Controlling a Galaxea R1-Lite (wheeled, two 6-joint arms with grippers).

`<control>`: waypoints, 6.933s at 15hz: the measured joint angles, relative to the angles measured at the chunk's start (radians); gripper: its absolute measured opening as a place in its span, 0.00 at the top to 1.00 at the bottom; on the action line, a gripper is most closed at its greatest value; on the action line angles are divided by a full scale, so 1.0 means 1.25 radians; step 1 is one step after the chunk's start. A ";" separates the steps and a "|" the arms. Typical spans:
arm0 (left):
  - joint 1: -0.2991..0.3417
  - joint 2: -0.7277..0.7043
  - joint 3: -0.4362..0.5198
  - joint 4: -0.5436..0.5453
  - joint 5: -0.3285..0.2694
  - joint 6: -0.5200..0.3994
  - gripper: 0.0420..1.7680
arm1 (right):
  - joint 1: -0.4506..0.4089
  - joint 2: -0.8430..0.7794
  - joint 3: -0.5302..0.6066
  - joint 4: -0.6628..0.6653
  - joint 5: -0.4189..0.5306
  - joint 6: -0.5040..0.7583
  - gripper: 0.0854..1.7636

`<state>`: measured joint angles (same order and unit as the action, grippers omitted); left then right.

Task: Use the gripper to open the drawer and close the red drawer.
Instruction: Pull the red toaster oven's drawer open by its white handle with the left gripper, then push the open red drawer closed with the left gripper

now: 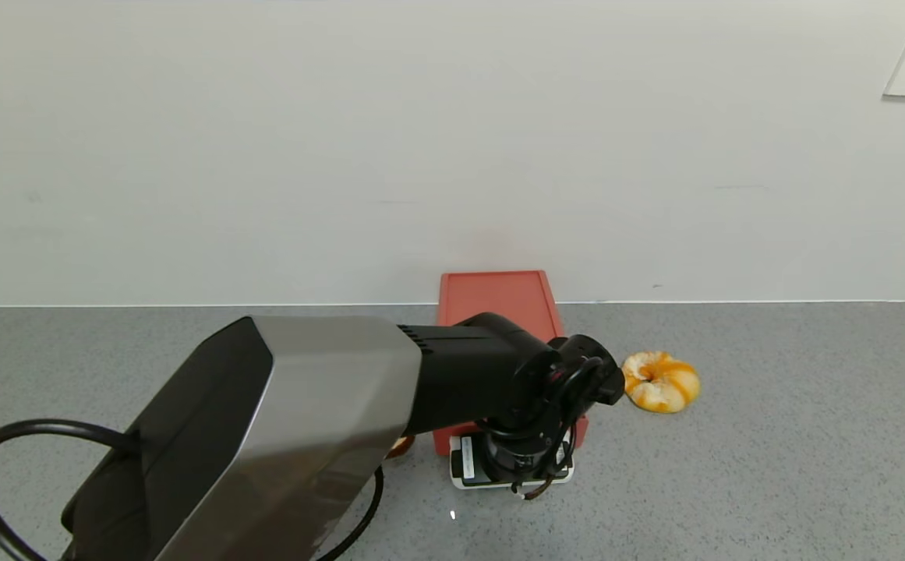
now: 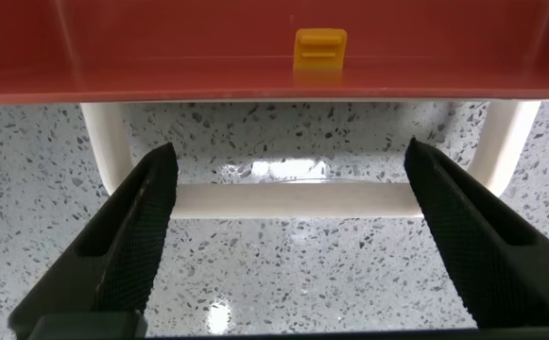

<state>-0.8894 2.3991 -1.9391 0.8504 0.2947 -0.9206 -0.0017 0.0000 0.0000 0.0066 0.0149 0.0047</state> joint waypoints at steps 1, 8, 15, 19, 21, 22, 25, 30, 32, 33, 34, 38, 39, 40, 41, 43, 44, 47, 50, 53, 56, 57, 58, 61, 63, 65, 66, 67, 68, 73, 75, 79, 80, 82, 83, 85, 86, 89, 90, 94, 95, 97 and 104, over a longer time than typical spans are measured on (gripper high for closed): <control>-0.002 -0.001 0.002 0.002 -0.006 -0.003 0.03 | 0.000 0.000 0.000 0.000 0.000 0.000 0.03; -0.019 -0.018 0.035 0.004 -0.038 -0.008 0.03 | 0.000 0.000 0.000 0.000 0.000 0.000 0.03; -0.029 -0.022 0.041 0.033 -0.038 -0.006 0.03 | 0.000 0.000 0.000 0.000 0.000 0.000 0.03; -0.033 -0.023 0.042 0.034 -0.041 -0.006 0.03 | 0.000 0.000 0.000 0.000 0.000 0.000 0.03; -0.033 -0.024 0.043 0.035 -0.041 -0.007 0.03 | 0.000 0.000 0.000 0.000 0.000 0.000 0.03; -0.034 -0.025 0.045 0.040 -0.041 -0.007 0.03 | 0.000 0.000 0.000 0.000 0.000 0.000 0.03; -0.037 -0.028 0.050 0.044 -0.046 -0.020 0.03 | 0.000 0.000 0.000 0.000 0.000 0.000 0.03; -0.043 -0.034 0.052 0.044 -0.050 -0.021 0.03 | 0.000 0.000 0.000 0.000 0.000 0.000 0.03; -0.038 -0.040 0.046 0.044 -0.050 -0.020 0.03 | 0.000 0.000 0.000 0.000 0.000 0.000 0.03; -0.037 -0.047 0.045 0.044 -0.050 -0.019 0.03 | 0.000 0.000 0.000 0.000 0.000 0.000 0.03; -0.037 -0.055 0.044 0.044 -0.050 -0.017 0.03 | 0.000 0.000 0.000 0.000 0.000 0.000 0.03; -0.031 -0.114 0.043 0.053 -0.055 -0.008 0.03 | 0.000 0.000 0.000 0.000 0.000 0.000 0.03; -0.029 -0.138 0.043 0.054 -0.067 0.003 0.03 | 0.000 0.000 0.000 0.000 0.000 0.000 0.03; -0.024 -0.163 0.043 0.054 -0.081 0.017 0.03 | 0.000 0.000 0.000 0.000 0.000 0.000 0.03; -0.017 -0.194 0.045 0.053 -0.098 0.036 0.03 | 0.000 0.000 0.000 0.000 0.000 0.000 0.03; 0.003 -0.254 0.049 0.048 -0.155 0.085 0.03 | 0.000 0.000 0.000 0.000 0.000 0.000 0.03; 0.017 -0.286 0.050 0.046 -0.195 0.116 0.03 | 0.000 0.000 0.000 0.000 0.000 0.000 0.03; 0.082 -0.373 0.066 0.017 -0.282 0.183 0.03 | 0.000 0.000 0.000 0.000 0.000 0.000 0.03; 0.142 -0.456 0.165 -0.101 -0.348 0.259 0.03 | 0.000 0.000 0.000 0.000 0.000 0.000 0.03; 0.217 -0.537 0.307 -0.278 -0.424 0.343 0.03 | 0.000 0.000 0.000 0.000 0.000 0.000 0.03; 0.288 -0.602 0.410 -0.365 -0.470 0.412 0.03 | 0.000 0.000 0.000 0.000 0.000 0.000 0.03; 0.309 -0.619 0.432 -0.379 -0.492 0.425 0.03 | 0.000 0.000 0.000 0.000 0.000 0.000 0.03; 0.327 -0.633 0.450 -0.392 -0.510 0.441 0.03 | 0.000 0.000 0.000 0.000 0.000 0.000 0.03; 0.383 -0.669 0.521 -0.451 -0.575 0.542 0.03 | 0.000 0.000 0.000 0.000 0.000 0.000 0.03; 0.412 -0.692 0.580 -0.527 -0.612 0.600 0.03 | 0.000 0.000 0.000 0.000 0.000 0.000 0.03; 0.424 -0.705 0.602 -0.540 -0.620 0.607 0.03 | 0.000 0.000 0.000 0.000 0.000 0.000 0.03; 0.426 -0.708 0.606 -0.541 -0.620 0.608 0.03 | 0.000 0.000 0.000 0.000 0.000 0.000 0.03; 0.427 -0.710 0.608 -0.541 -0.620 0.608 0.03 | 0.000 0.000 0.000 0.001 0.000 0.000 0.03; 0.427 -0.712 0.611 -0.541 -0.621 0.608 0.03 | 0.000 0.000 0.000 0.000 0.000 0.000 0.03; 0.424 -0.714 0.617 -0.541 -0.621 0.608 0.03 | 0.000 0.000 0.000 0.000 0.000 0.000 0.03; 0.423 -0.714 0.617 -0.543 -0.621 0.608 0.03 | 0.000 0.000 0.000 0.000 0.000 0.000 0.03; 0.423 -0.714 0.617 -0.543 -0.619 0.606 0.03 | 0.000 0.000 0.000 0.000 0.000 0.000 0.03; 0.422 -0.714 0.617 -0.543 -0.619 0.606 0.03 | 0.000 0.000 0.000 0.000 0.000 0.000 0.03; 0.422 -0.714 0.616 -0.543 -0.618 0.605 0.03 | 0.000 0.000 0.000 0.000 0.000 0.000 0.03; 0.422 -0.714 0.615 -0.543 -0.618 0.605 0.03 | 0.000 0.000 0.000 0.000 0.000 0.000 0.03; 0.422 -0.716 0.615 -0.543 -0.617 0.604 0.03 | 0.000 0.000 0.000 0.000 0.000 0.000 0.03; 0.422 -0.716 0.615 -0.543 -0.617 0.602 0.03 | 0.000 0.000 0.000 0.000 0.000 0.000 0.03; 0.422 -0.715 0.614 -0.543 -0.615 0.600 0.03 | 0.000 0.000 0.000 0.000 0.000 0.000 0.03; 0.421 -0.715 0.613 -0.543 -0.615 0.598 0.03 | 0.000 0.000 0.000 0.000 0.000 0.000 0.03; 0.384 -0.708 0.601 -0.536 -0.574 0.563 0.03 | 0.000 0.000 0.000 0.000 0.000 0.000 0.03; 0.368 -0.706 0.594 -0.535 -0.552 0.550 0.03 | 0.000 0.000 0.000 0.000 0.000 0.000 0.03; 0.326 -0.698 0.575 -0.530 -0.495 0.525 0.03 | 0.000 0.000 0.000 0.000 0.000 0.000 0.03; 0.199 -0.640 0.433 -0.350 -0.317 0.403 0.03 | 0.000 0.000 0.000 0.000 0.000 0.000 0.03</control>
<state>-0.6411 1.5991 -1.3985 0.4126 -0.1015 -0.4166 -0.0017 0.0000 0.0000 0.0066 0.0149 0.0047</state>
